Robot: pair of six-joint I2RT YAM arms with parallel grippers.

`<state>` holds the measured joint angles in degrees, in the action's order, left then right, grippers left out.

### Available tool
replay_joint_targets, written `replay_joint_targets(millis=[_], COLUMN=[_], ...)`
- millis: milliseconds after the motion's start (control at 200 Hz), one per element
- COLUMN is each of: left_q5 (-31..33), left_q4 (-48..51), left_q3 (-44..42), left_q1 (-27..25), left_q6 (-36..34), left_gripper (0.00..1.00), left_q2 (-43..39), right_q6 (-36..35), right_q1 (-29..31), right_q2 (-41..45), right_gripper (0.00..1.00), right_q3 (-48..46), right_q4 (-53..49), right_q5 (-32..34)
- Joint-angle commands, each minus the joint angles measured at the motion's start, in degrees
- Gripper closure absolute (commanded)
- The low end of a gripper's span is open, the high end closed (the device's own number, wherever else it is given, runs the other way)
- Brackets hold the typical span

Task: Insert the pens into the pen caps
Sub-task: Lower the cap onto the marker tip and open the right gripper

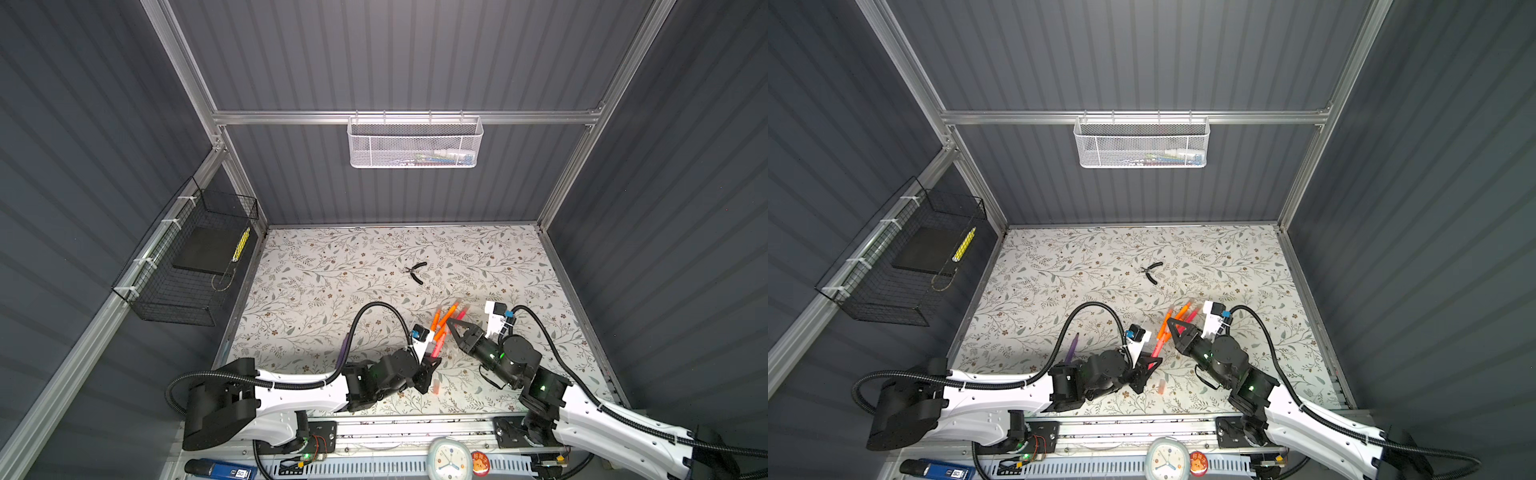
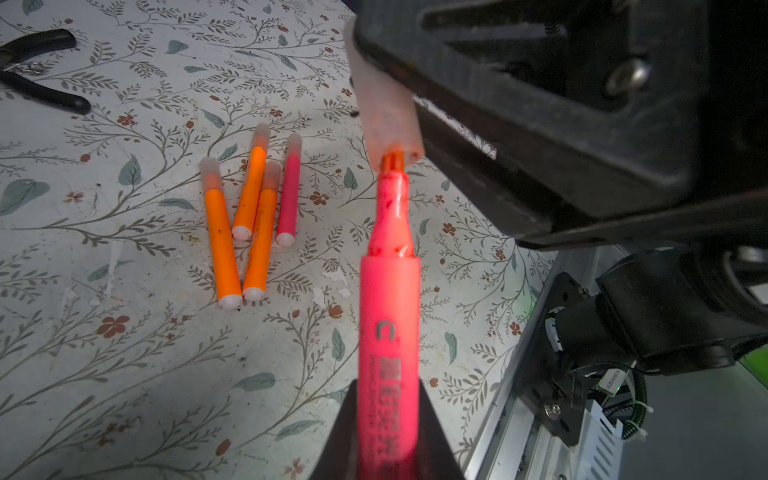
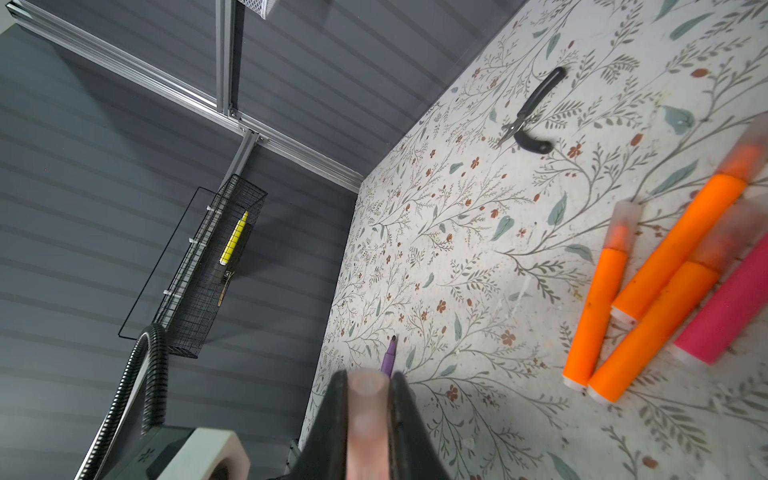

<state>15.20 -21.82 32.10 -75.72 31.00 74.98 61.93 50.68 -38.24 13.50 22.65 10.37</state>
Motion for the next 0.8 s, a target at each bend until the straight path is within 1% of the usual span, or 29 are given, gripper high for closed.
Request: replay_joint_targets(millis=[0, 145, 290, 420, 565, 705, 795], left_q5=[1.82, 2.44, 4.32, 6.51, 9.49, 14.10, 15.85], left_q4=[0.63, 1.17, 1.47, 3.50, 7.05, 9.41, 10.72], left_q3=[2.04, 2.53, 2.36, 3.77, 7.27, 9.18, 10.31], left_q1=[-0.21, -0.24, -0.21, -0.22, -0.21, -0.21, -0.24], left_q6=[-1.69, -1.73, -1.17, -0.71, -1.82, -3.43, -4.32], left_gripper=[1.00, 1.00, 1.00, 1.00, 1.00, 1.00, 1.00], left_q2=[-1.17, -0.89, -0.89, -0.48, 1.29, 2.42, 2.84], right_q6=[0.47, 0.28, -0.05, -0.91, -0.66, 0.42, 1.55], right_q1=[0.82, 1.94, 4.13, 8.03, 14.12, 18.26, 20.27], right_q2=[-0.38, -1.18, -2.14, -3.44, -6.86, -11.57, -14.29], right_gripper=[1.00, 1.00, 1.00, 1.00, 1.00, 1.00, 1.00], right_q3=[-0.58, -0.24, -0.23, 1.52, 6.39, 10.31, 12.11], right_q4=[1.57, 2.22, 2.10, -1.50, -8.77, -12.68, -14.33], right_q5=[0.10, 0.50, 2.87, 8.41, 17.41, 22.08, 24.83])
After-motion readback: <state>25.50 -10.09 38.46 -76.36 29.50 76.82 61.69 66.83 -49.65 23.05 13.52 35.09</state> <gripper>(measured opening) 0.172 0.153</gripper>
